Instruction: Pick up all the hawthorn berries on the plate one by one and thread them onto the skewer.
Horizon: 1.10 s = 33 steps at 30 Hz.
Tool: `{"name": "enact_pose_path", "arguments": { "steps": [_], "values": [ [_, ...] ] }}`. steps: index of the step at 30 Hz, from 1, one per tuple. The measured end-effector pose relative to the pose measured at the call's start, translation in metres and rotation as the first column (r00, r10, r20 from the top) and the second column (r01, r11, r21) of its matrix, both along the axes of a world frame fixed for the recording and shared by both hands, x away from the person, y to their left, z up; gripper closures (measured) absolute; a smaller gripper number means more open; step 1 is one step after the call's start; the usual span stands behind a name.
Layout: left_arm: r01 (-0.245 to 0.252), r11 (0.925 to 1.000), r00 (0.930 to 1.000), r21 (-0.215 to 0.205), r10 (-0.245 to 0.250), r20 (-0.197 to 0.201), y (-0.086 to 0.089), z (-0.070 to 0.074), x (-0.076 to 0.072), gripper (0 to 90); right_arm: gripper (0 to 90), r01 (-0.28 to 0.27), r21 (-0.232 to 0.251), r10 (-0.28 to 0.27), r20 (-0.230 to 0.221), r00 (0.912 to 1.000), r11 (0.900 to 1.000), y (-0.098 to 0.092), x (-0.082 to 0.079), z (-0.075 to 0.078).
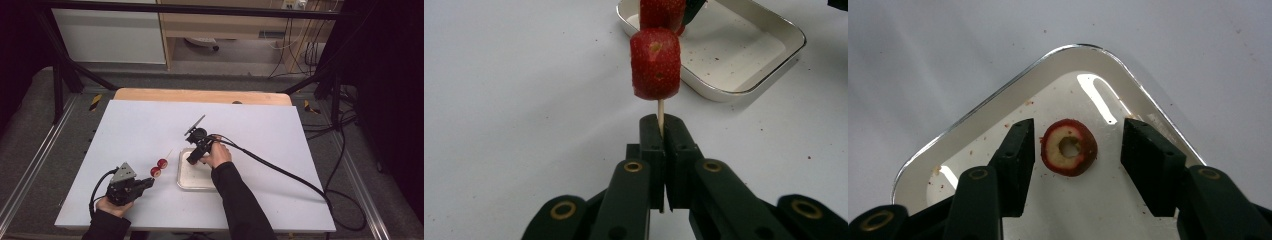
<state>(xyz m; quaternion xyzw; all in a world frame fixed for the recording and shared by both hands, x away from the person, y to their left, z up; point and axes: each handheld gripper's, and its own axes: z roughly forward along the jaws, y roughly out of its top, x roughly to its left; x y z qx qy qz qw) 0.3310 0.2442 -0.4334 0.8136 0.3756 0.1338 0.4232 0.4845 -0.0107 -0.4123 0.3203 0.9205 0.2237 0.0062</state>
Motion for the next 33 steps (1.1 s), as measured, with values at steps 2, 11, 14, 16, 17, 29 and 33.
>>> {"name": "enact_pose_path", "arguments": {
  "steps": [2, 11, 14, 16, 17, 29, 33],
  "values": [
    [0.001, 1.0, 1.0, 0.0, -0.001, -0.001, 0.0, 0.0, 0.0, 87.9, 51.1, 0.002, 0.0, -0.002, -0.01, 0.9999, 1.0, 0.0, 0.001, -0.001],
    [0.004, 1.0, 1.0, 0.001, -0.004, -0.002, 0.0, 0.0, 0.0, 87.9, 56.9, 0.005, 0.007, -0.005, -0.045, 0.999, 1.0, 0.002, 0.003, -0.005],
    [0.005, 1.0, 1.0, 0.001, -0.005, -0.002, 0.0, 0.0, 0.0, 87.9, 59.7, 0.01, 0.008, -0.009, -0.061, 0.9981, 1.0, 0.002, 0.003, -0.006],
    [0.005, 1.0, 1.0, 0.002, -0.005, -0.002, -0.001, 0.0, 0.0, 87.9, 60.3, 0.008, 0.009, -0.007, -0.064, 0.9979, 1.0, 0.002, 0.003, -0.006],
    [0.006, 1.0, 1.0, 0.002, -0.006, -0.002, -0.001, 0.0, 0.0, 87.9, 60.4, 0.008, 0.01, -0.007, -0.064, 0.9979, 1.0, 0.002, 0.004, -0.006],
    [0.008, 1.0, 1.0, 0.003, -0.008, 0.001, -0.001, 0.0, -0.001, 87.9, 61.0, 0.051, 0.039, -0.048, -0.059, 0.9971, 0.998, -0.003, -0.002, 0.008],
    [0.012, 0.9999, 0.9999, 0.007, -0.012, 0.002, -0.003, 0.0, -0.001, 87.9, 61.1, 0.057, 0.06, -0.055, -0.035, 0.9979, 0.997, -0.008, -0.009, 0.018]
  ]
}}
